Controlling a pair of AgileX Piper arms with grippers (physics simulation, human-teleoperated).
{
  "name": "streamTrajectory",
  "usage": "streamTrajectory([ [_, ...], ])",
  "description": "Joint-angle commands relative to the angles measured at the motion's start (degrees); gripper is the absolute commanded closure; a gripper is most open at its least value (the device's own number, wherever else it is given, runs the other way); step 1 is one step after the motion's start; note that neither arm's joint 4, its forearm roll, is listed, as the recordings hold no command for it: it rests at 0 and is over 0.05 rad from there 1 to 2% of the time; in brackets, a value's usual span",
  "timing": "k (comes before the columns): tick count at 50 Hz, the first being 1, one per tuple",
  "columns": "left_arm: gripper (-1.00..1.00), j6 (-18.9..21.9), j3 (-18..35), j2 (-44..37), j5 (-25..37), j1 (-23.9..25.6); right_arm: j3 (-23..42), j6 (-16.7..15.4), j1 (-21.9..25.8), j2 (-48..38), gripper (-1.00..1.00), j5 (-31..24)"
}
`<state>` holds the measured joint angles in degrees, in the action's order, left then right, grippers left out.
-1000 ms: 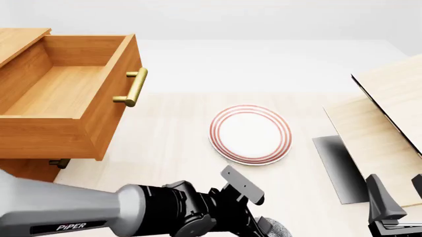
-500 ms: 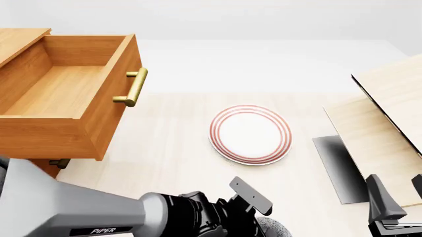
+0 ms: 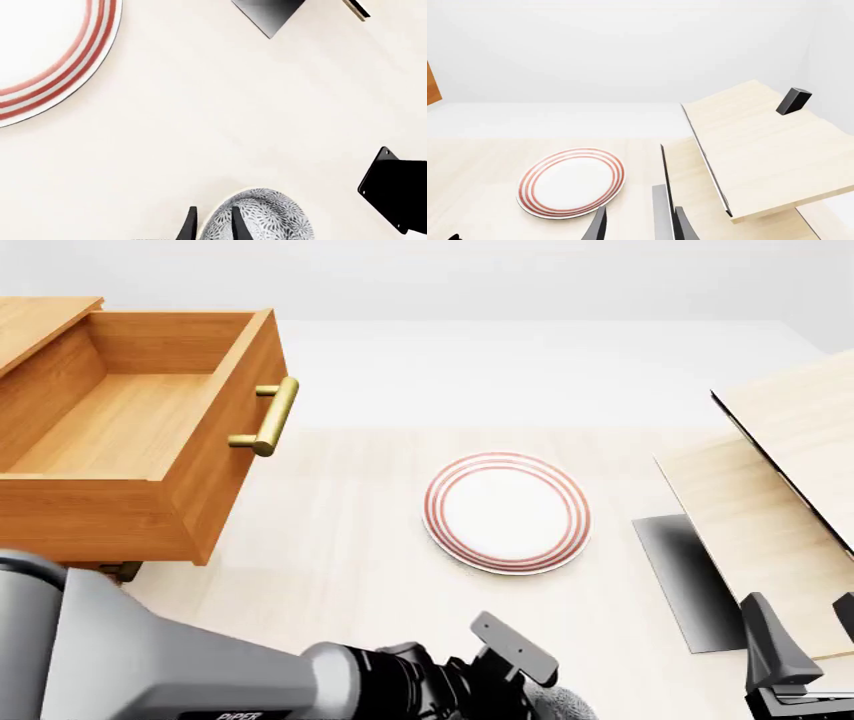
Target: Open the top drawer of the cabinet and put the bowl in it.
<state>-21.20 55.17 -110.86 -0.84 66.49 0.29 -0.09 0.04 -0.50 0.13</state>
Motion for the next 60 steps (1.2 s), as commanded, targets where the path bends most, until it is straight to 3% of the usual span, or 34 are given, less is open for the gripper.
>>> streamTrajectory([
  [1, 1.00, -0.50, -1.00, -0.17, -0.79, 0.18, -0.04, 0.03, -0.01, 0.07, -1.00, -0.02],
  [34, 1.00, -1.96, -4.02, 7.67, -1.19, -0.96, -0.04, 0.03, -0.01, 0.07, -1.00, -0.02],
  [60, 1.00, 0.03, -1.85, 12.78, 4.53, -4.87, -0.04, 0.03, -0.01, 0.07, -1.00, -0.02],
])
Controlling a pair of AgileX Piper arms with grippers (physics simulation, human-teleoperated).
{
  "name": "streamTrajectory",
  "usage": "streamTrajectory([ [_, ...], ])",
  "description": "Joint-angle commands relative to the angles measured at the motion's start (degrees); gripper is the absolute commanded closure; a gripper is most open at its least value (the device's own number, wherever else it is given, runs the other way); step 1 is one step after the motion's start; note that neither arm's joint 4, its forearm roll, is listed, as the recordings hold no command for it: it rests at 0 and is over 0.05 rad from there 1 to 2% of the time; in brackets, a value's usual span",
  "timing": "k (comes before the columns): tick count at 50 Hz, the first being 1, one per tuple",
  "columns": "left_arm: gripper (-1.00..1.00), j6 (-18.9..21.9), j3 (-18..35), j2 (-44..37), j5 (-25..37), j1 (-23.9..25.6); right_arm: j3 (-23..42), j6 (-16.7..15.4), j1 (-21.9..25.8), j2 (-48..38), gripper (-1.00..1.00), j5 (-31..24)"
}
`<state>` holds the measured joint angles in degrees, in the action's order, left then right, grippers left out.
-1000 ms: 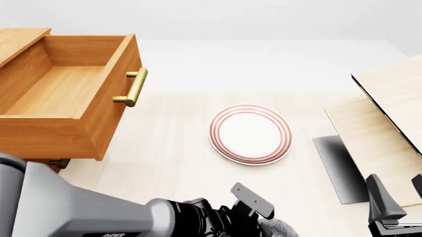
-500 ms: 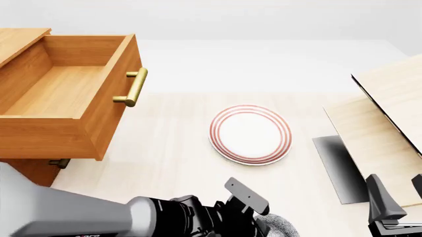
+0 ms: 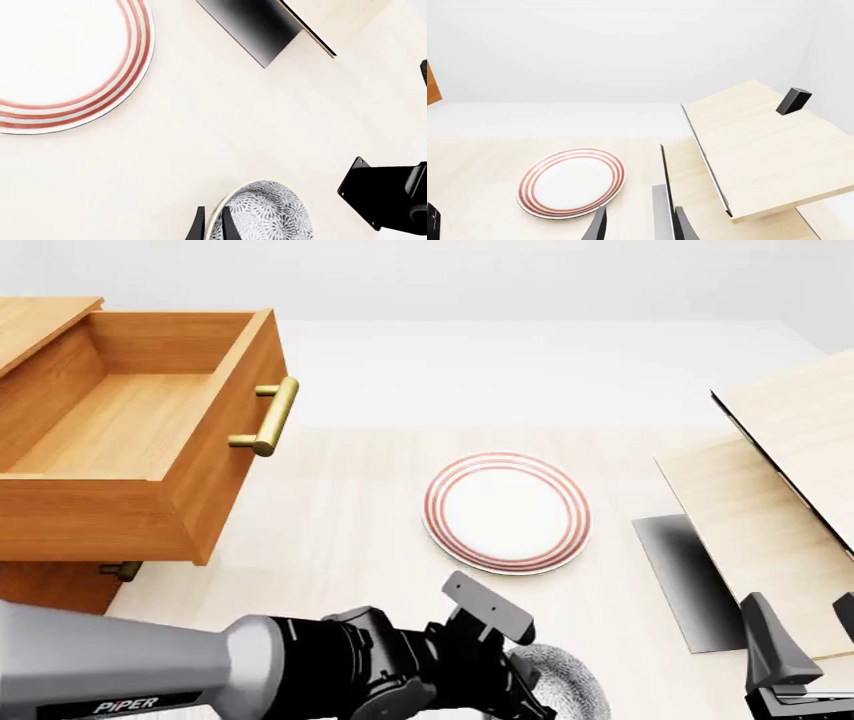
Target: Open the top drawer of the cabinet and put the bowl in it.
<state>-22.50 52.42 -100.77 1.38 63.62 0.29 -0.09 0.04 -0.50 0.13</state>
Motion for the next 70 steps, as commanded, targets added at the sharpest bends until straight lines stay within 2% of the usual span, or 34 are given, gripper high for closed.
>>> streamTrajectory([
  [1, 1.00, 1.47, 1.06, 2.83, 2.58, -2.11, -0.04, 0.03, -0.01, 0.07, -1.00, -0.02],
  [35, 1.00, 5.24, 9.31, 7.24, 13.03, -8.22, -0.04, 0.03, -0.01, 0.07, -1.00, -0.02],
  [56, 1.00, 4.58, 16.24, 7.69, 19.71, -11.70, -0.04, 0.03, -0.01, 0.07, -1.00, -0.02],
  [58, 1.00, 3.34, 17.42, 8.11, 20.27, -11.31, -0.04, 0.03, -0.01, 0.07, -1.00, -0.02],
  [70, 1.00, 3.83, 21.66, 9.91, 24.62, -14.88, -0.04, 0.03, -0.01, 0.07, -1.00, -0.02],
])
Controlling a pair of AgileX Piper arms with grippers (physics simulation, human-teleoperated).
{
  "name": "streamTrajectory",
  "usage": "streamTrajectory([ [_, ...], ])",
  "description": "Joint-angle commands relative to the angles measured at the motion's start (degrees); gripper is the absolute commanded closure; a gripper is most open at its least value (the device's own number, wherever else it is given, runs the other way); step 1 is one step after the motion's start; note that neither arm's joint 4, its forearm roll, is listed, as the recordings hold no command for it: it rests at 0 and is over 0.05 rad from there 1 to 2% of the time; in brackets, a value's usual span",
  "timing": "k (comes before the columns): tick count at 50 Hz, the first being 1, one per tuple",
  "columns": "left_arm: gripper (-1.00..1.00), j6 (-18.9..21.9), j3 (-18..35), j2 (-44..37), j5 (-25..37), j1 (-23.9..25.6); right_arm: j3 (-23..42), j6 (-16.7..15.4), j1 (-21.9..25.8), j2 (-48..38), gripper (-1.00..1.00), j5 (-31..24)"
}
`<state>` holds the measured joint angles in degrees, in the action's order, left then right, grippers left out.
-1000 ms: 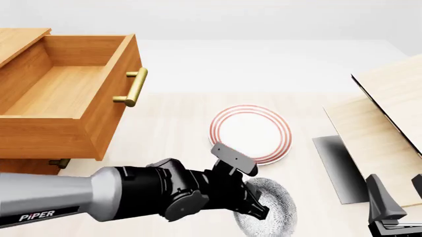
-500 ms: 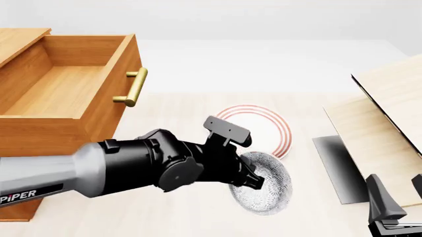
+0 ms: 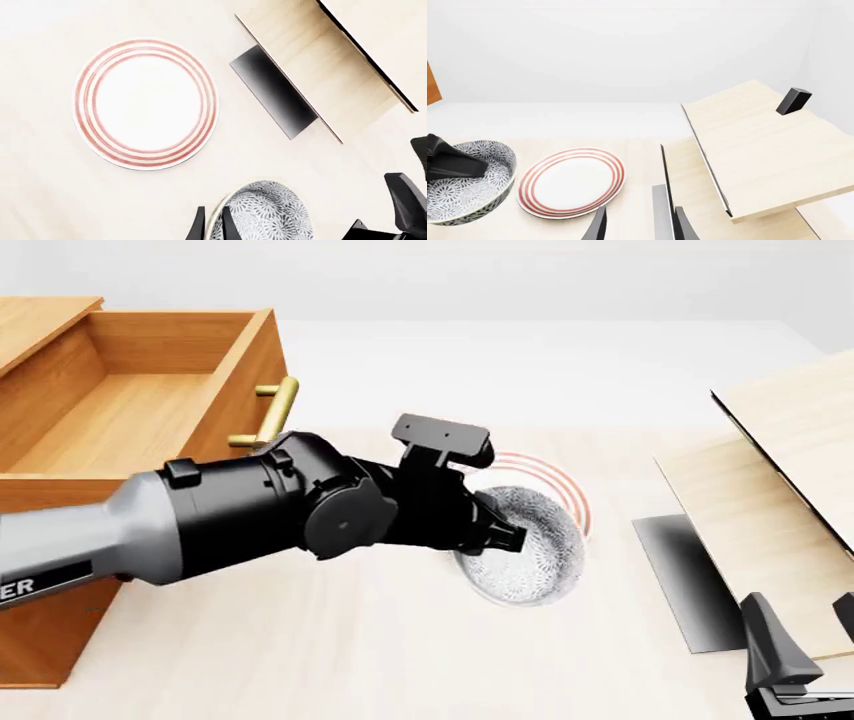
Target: Open the top drawer of the cabinet and put the bowl in it.
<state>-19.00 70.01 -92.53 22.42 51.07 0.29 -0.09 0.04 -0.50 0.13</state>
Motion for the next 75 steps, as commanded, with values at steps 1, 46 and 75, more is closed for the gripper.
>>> streamTrajectory([
  [1, 1.00, 0.46, 4.46, 1.73, 3.89, -2.50, -0.04, 0.03, -0.01, 0.07, -1.00, -0.02],
  [46, 1.00, 3.33, 18.49, 5.63, 18.11, -16.94, -0.04, 0.03, -0.01, 0.07, -1.00, -0.02],
  [75, 1.00, 2.07, 24.63, 6.24, 23.46, -24.53, -0.04, 0.03, -0.01, 0.07, -1.00, -0.02],
])
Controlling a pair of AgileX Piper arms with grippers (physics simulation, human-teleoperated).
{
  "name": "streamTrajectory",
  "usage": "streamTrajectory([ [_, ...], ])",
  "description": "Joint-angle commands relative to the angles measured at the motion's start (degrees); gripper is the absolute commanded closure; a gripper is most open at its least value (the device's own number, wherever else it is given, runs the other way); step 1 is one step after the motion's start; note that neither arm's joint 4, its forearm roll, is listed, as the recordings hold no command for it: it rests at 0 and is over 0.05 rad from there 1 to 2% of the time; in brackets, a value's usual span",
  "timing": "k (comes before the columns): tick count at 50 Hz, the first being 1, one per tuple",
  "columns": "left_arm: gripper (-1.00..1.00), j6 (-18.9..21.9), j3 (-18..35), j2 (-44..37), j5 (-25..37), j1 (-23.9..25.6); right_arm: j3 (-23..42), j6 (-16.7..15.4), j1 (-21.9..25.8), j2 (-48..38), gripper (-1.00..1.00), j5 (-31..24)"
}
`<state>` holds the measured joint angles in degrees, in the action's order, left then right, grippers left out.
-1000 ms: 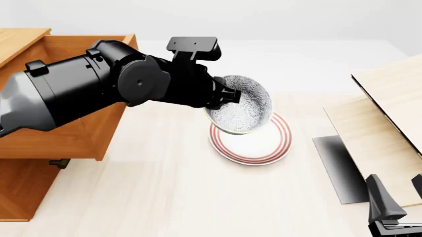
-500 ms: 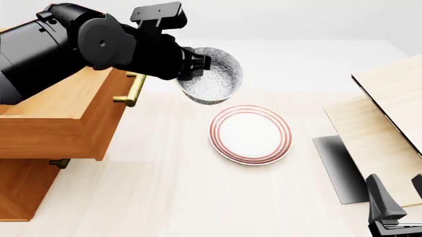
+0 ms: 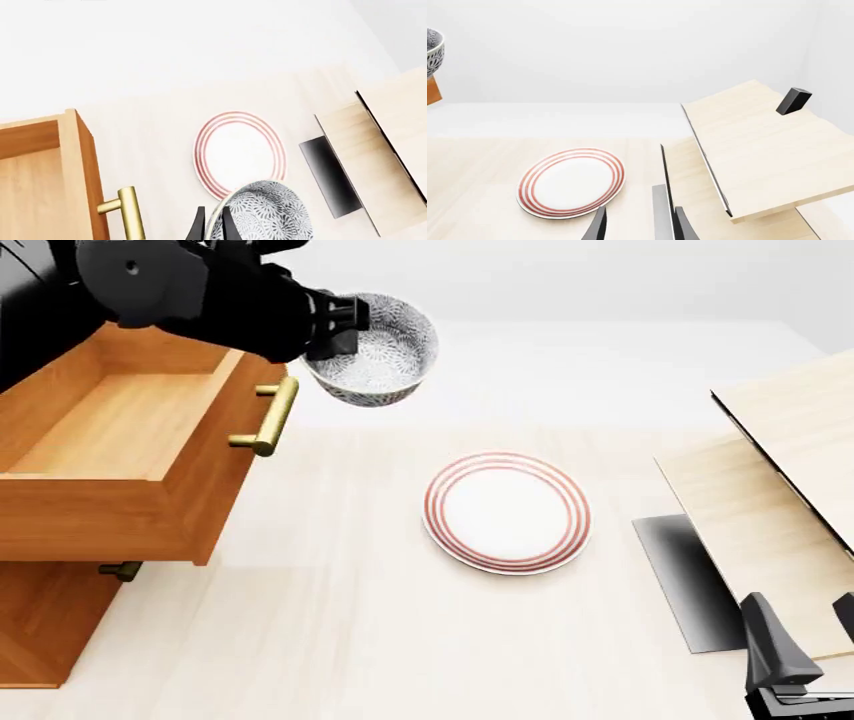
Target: Open the top drawer of the cabinet and put the bowl in it.
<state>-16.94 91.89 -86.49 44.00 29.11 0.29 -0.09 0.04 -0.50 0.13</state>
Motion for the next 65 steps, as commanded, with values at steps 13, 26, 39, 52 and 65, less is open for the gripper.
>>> streamTrajectory([
  [13, 1.00, 0.09, 5.14, 1.85, 4.48, -7.13, -0.04, 0.03, -0.01, 0.07, -1.00, -0.02],
  [26, 1.00, -0.84, 3.51, 4.36, 4.70, -11.13, -0.04, 0.03, -0.01, 0.07, -1.00, -0.02],
  [39, 1.00, -0.67, 3.04, 6.59, 6.17, -14.51, -0.04, 0.03, -0.01, 0.07, -1.00, -0.02],
  [52, 1.00, -1.52, -0.98, 9.67, 5.43, -18.40, -0.04, 0.03, -0.01, 0.07, -1.00, -0.02],
  [65, 1.00, -3.00, -6.77, 13.39, 3.35, -22.11, -0.04, 0.03, -0.01, 0.07, -1.00, -0.02],
])
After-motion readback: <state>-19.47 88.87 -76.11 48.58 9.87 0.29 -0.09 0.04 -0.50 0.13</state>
